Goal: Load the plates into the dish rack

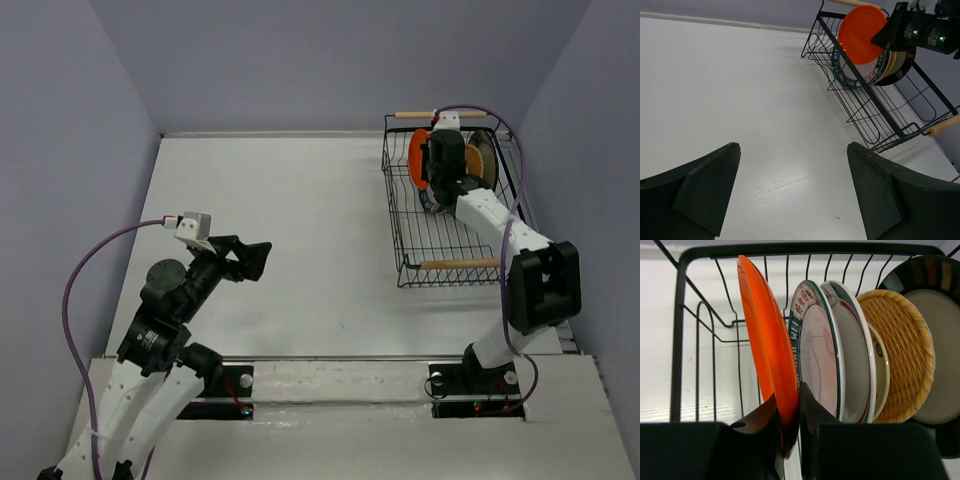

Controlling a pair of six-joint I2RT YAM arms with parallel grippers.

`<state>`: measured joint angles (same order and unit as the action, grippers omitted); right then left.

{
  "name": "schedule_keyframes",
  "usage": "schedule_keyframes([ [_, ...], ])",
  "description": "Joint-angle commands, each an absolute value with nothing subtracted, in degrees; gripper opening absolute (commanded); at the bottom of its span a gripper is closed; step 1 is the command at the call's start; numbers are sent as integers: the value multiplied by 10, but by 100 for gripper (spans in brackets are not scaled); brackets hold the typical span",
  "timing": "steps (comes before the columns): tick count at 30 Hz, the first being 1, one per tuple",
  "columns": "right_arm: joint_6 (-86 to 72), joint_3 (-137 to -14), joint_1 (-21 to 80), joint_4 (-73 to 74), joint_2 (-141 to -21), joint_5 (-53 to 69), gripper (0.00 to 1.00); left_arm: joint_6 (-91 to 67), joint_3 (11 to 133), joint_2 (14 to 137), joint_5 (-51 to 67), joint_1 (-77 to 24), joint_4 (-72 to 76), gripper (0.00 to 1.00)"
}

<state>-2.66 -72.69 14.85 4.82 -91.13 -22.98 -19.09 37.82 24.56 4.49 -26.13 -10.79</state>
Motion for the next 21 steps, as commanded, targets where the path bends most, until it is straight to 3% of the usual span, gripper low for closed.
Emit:
schedule_keyframes([
  [1, 33, -787, 142, 36, -942, -257, 7, -178, 369, 218, 49, -258, -95, 99],
  [21, 16, -793, 137, 76, -1051, -265, 7, -181, 365, 210, 39, -253, -96, 99],
])
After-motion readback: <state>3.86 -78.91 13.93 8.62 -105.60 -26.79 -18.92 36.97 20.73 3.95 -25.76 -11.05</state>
